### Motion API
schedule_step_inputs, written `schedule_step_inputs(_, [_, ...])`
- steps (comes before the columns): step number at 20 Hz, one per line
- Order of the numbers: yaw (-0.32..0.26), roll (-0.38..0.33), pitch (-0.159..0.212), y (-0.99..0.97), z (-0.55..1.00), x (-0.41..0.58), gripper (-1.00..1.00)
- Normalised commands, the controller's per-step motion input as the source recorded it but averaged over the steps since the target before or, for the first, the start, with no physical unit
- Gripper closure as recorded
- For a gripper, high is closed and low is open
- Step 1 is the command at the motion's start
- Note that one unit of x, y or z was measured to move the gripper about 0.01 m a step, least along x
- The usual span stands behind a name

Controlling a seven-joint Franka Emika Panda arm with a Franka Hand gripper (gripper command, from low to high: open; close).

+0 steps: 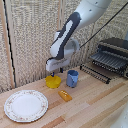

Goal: Notice the yellow vessel located before you. Bring your fastener close to the yellow vessel and smoothly hold it. Transfer the yellow vessel above the white plating and let go of your hold on it, then set the vessel on the plating.

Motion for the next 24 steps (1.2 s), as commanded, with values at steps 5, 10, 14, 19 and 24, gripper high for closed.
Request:
schedule_step_inputs(5, [0.025, -0.006, 0.011, -0.13, -0.24, 0.312, -1.0])
schedule_step_inputs(10, [0.0, -0.015, 0.027, -0.02, -0.11, 0.072, 1.0])
schedule_step_inputs(14, [0.0, -0.017, 0.027, 0.0, -0.06, 0.0, 1.0])
schedule_step_inputs(19, [0.0, 0.0, 0.0, 0.0, 0.07, 0.0, 1.0])
schedule_step_inputs(24, [0.0, 0.06, 0.0, 0.0, 0.43, 0.01, 1.0])
